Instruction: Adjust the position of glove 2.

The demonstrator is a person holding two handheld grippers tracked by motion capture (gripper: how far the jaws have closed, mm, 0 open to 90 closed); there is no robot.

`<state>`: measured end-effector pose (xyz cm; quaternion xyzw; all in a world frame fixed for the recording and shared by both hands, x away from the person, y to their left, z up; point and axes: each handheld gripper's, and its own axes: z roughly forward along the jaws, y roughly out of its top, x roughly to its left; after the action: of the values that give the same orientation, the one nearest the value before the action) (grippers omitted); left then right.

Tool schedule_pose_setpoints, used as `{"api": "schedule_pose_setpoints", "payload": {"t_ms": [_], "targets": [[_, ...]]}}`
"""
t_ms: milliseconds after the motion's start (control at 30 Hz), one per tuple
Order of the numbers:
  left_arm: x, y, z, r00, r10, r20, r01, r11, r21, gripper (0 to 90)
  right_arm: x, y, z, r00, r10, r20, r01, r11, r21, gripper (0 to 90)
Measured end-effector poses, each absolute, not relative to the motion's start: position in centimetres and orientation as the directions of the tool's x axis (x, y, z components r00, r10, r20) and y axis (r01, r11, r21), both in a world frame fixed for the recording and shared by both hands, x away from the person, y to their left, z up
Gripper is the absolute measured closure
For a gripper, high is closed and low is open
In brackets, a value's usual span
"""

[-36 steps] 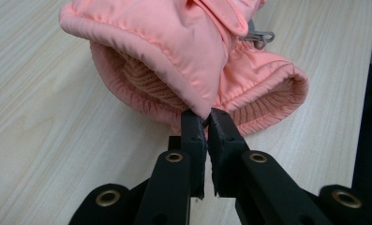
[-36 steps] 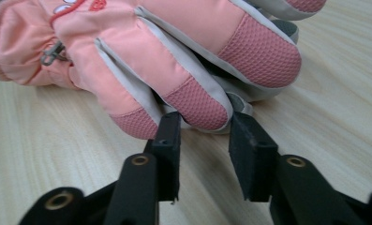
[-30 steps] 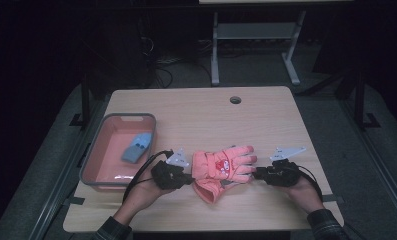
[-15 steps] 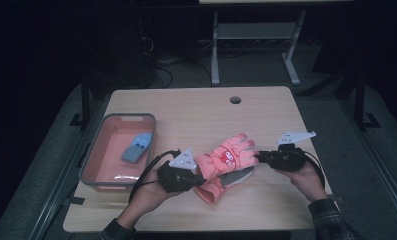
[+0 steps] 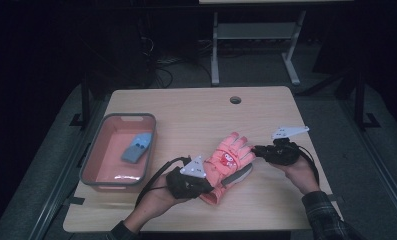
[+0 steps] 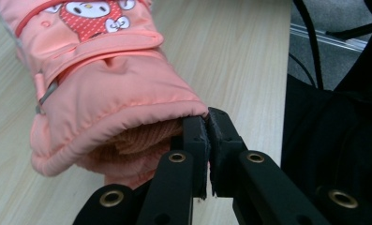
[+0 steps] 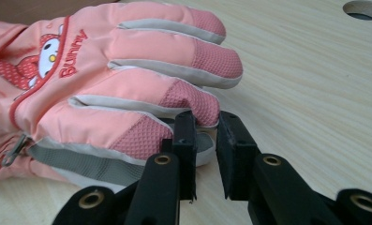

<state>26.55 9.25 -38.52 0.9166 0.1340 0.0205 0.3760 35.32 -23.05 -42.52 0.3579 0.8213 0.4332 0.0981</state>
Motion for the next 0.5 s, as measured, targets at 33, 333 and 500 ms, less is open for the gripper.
{"api": "schedule_pose_setpoints", "payload": {"t_ms": [33,333,500], "targets": [[26.4,9.1,-38.2,0.965,0.257,-0.056,0.222,-0.682,0.697,86.4,35.4,-23.0,-42.4,-0.723,0.675,0.147,0.493,0.356,0.794,79.1],[26.1,9.1,-37.5,0.97,0.244,-0.005,0.179,-0.698,0.693,86.6,35.5,-22.4,-41.4,-0.722,0.68,0.128,0.446,0.316,0.838,90.0],[25.9,8.5,-38.6,0.972,0.232,-0.033,0.192,-0.71,0.678,86.3,36.1,-21.4,-42.9,-0.718,0.684,0.128,0.491,0.368,0.789,89.7]]}}
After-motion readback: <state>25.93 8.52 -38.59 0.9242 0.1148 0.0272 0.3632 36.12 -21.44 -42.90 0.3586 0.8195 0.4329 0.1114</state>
